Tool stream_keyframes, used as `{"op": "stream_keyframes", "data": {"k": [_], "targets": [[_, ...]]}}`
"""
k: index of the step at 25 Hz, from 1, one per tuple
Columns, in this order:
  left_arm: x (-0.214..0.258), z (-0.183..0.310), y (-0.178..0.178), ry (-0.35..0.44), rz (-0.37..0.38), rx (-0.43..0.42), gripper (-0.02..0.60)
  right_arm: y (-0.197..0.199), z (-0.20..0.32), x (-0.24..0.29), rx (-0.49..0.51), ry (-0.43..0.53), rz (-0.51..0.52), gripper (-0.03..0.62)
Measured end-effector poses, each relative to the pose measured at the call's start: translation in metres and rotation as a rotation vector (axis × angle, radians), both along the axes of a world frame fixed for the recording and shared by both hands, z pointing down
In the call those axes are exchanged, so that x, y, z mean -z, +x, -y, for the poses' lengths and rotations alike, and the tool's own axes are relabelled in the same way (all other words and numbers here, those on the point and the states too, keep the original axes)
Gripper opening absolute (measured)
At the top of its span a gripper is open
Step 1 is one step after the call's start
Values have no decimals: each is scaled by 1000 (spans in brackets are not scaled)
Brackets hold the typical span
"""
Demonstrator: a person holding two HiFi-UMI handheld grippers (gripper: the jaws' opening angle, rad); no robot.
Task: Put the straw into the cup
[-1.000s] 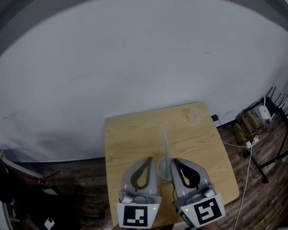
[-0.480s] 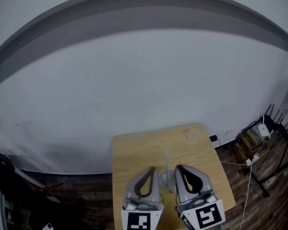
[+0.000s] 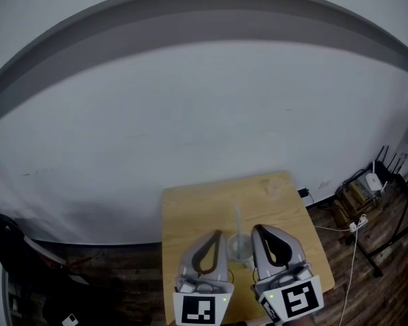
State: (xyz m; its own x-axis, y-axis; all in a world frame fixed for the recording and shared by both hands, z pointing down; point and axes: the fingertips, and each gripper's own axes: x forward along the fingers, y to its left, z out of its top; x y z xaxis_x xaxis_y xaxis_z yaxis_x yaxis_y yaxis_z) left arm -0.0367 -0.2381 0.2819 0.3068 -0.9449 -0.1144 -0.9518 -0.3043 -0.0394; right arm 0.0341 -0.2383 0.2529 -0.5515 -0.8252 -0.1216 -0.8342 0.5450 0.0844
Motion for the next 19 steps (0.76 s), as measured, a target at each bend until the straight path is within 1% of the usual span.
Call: {"op": "stream_keyframes", "data": {"k": [4, 8, 19], "targets": [[1, -1, 1, 4, 28, -11, 18, -1, -2, 1, -3, 0, -5, 6], [2, 0, 1, 6, 0, -9, 18, 0, -1, 1, -6, -2, -8, 6], [-4, 5, 3, 0, 6, -15, 18, 2, 3, -6, -9, -9, -11, 6]]}}
